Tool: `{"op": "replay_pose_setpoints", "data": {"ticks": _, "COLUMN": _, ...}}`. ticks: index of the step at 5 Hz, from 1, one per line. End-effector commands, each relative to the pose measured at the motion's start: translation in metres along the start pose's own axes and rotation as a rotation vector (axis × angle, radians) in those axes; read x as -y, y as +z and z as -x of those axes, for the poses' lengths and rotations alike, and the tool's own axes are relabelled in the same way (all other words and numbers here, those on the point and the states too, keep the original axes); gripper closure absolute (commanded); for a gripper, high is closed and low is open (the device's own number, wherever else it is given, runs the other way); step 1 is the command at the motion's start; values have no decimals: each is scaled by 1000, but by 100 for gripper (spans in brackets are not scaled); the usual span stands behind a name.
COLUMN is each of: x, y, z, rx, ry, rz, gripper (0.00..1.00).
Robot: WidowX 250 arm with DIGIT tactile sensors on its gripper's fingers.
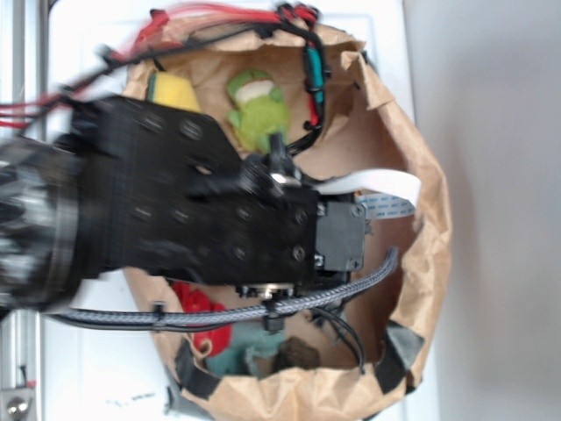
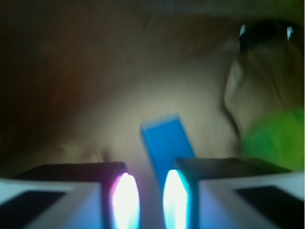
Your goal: Grab the blue block.
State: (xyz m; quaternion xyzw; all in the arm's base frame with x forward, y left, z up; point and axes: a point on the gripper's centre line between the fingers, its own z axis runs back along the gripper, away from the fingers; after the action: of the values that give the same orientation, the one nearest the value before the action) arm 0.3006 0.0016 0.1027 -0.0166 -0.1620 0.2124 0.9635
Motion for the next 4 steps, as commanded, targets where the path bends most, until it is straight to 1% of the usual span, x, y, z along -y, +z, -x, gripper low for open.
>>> {"op": "replay_pose_setpoints", "data": {"ticks": 1, "x": -10, "y": 62, "z": -23, "rx": -41, "ry": -51, "rz": 44, "gripper": 100}}
{"op": "replay_pose_setpoints", "data": {"ticks": 2, "x": -12, "y": 66, "z": -26, "rx": -64, "ry": -48, "rz": 35, "gripper": 100}}
{"op": "replay_pose_setpoints", "data": {"ticks": 3, "x": -18, "y": 52, "z": -31, "rx": -46, "ry": 8, "rz": 14, "gripper": 0}}
{"op": "replay_pose_setpoints", "data": {"ticks": 4, "x": -24, "y": 36, "z": -32, "rx": -11, "ry": 17, "rz": 5, "gripper": 0}}
